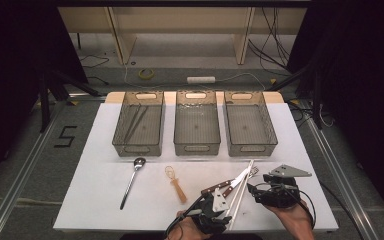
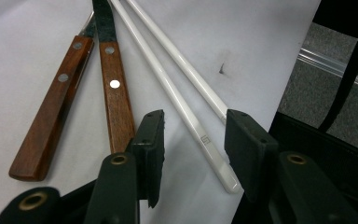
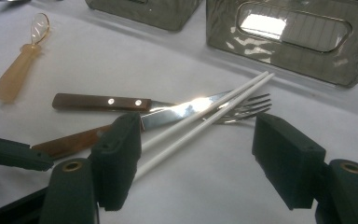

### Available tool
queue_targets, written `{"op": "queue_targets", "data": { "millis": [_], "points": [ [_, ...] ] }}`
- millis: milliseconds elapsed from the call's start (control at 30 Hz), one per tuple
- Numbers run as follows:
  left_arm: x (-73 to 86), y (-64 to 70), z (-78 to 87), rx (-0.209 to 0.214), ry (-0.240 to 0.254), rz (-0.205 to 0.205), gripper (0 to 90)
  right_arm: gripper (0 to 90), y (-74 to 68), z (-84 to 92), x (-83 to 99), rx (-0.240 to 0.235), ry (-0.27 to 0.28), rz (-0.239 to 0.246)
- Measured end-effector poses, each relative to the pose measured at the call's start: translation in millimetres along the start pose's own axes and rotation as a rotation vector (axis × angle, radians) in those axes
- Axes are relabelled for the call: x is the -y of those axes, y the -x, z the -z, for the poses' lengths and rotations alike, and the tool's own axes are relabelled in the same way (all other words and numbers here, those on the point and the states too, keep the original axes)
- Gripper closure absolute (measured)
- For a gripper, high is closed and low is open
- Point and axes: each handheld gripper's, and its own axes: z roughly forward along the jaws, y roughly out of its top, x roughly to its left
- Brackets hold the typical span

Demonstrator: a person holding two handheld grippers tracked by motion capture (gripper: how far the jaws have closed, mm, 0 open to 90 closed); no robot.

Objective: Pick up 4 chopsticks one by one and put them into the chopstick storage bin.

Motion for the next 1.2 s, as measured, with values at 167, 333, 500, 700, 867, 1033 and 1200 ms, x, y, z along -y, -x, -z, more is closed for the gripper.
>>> {"op": "queue_targets", "data": {
  "millis": [167, 333, 500, 700, 867, 1033, 1200],
  "points": [
    [0.6, 1.5, -3.3, 0.0, -0.007, -0.01, 58.3, 33.7, 0.0, -0.1, 0.1, -0.001, 0.0, 0.001],
    [2.5, 2.2, -6.9, -0.003, -0.023, -0.016, 59.5, 33.7, 0.1, 0.0, 0.0, -0.002, 0.001, 0.002],
    [3.3, 3.0, -8.5, -0.014, -0.03, -0.029, 61.4, 33.7, 0.1, 0.0, -0.1, -0.001, 0.0, -0.002],
    [3.5, 1.6, -7.8, -0.023, -0.035, -0.026, 67.3, 33.7, 0.2, 0.3, 0.0, -0.002, 0.002, 0.0],
    [3.2, -0.1, -7.7, -0.026, -0.036, -0.001, 71.6, 33.7, 0.1, 0.1, 0.1, -0.001, 0.001, 0.004],
    [2.9, 0.5, -7.7, -0.04, -0.037, 0.012, 73.9, 33.7, -0.1, 0.1, 0.0, -0.002, 0.002, 0.005],
    [2.7, 0.8, -8.2, -0.047, -0.033, 0.033, 73.8, 33.7, -0.6, -0.2, 0.2, -0.003, -0.001, 0.002]
  ]
}}
